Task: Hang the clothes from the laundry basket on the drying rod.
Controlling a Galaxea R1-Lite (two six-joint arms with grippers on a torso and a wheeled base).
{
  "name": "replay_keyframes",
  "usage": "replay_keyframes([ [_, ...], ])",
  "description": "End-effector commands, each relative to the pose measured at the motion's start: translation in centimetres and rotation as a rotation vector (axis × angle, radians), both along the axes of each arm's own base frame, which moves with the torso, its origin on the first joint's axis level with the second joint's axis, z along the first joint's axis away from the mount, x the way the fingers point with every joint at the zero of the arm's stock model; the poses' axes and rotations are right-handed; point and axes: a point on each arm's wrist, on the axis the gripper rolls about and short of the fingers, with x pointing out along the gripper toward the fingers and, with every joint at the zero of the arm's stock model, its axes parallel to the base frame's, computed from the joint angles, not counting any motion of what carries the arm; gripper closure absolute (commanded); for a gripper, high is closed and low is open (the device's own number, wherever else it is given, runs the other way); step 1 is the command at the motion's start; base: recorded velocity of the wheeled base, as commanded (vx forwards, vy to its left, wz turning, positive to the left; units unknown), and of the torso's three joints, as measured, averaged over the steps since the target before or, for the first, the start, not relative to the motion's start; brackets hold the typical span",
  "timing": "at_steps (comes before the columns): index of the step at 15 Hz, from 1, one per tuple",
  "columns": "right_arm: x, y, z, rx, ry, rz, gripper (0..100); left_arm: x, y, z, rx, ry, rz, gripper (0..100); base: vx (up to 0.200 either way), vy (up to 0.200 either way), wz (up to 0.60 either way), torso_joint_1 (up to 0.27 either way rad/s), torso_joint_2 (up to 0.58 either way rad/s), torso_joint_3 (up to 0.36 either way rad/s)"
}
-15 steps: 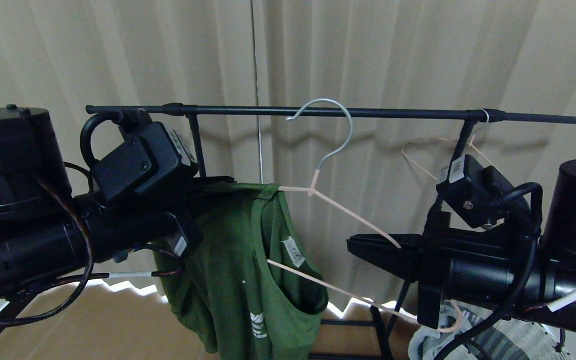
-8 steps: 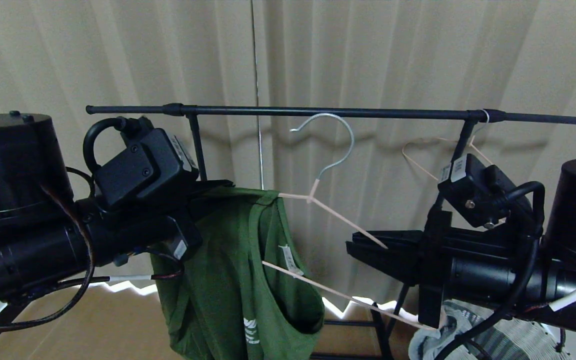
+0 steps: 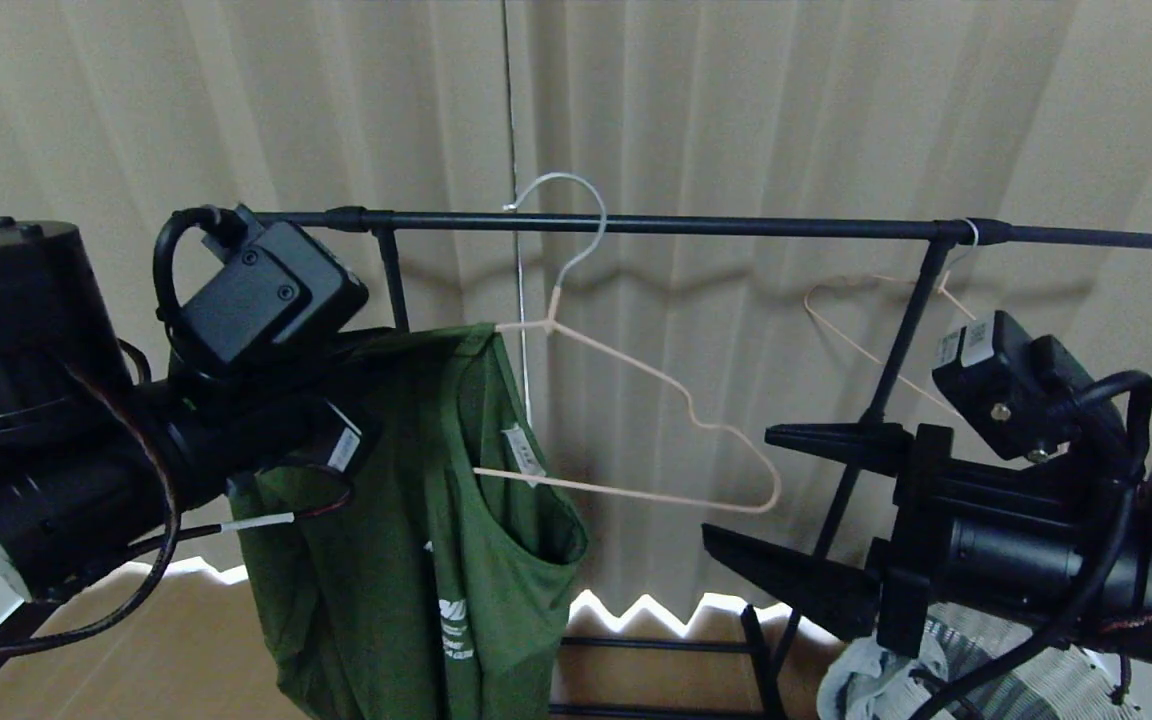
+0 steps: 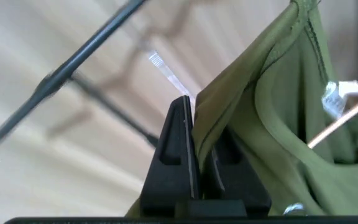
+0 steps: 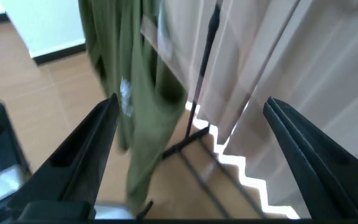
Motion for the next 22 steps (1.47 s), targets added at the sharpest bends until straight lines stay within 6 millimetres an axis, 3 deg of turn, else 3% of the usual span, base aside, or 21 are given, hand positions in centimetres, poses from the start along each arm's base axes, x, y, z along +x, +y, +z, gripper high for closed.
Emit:
replay_keyframes([
  [1, -0.8, -0.7, -0.7, -0.010, 0.016, 0.000, 0, 0.2, -0.1, 0.4, -0.035, -0.011, 0.024, 100, 0.000, 0.000, 0.00, 0.000, 0.00, 0.000],
  [9, -0.4, -0.1, -3.6, -0.063, 0.124, 0.000, 0, 0.4, -0.4, 2.1, -0.163, -0.120, 0.017, 100, 0.000, 0.000, 0.00, 0.000, 0.00, 0.000],
  [13, 1.2, 2.6, -4.1, 0.037, 0.063, -0.039, 0, -0.1, -1.5, 3.1, -0.282, -0.107, -0.034, 100, 0.000, 0.000, 0.00, 0.000, 0.00, 0.000],
  [18, 4.3, 6.1, -4.7, 0.116, -0.006, -0.103, 0, -0.5, -1.7, 3.2, -0.299, -0.103, -0.050, 100, 0.000, 0.000, 0.00, 0.000, 0.00, 0.000],
  [22, 5.6, 7.5, -5.5, 0.115, 0.007, -0.127, 0, -1.2, -2.0, 3.5, -0.322, -0.100, -0.079, 100, 0.000, 0.000, 0.00, 0.000, 0.00, 0.000],
])
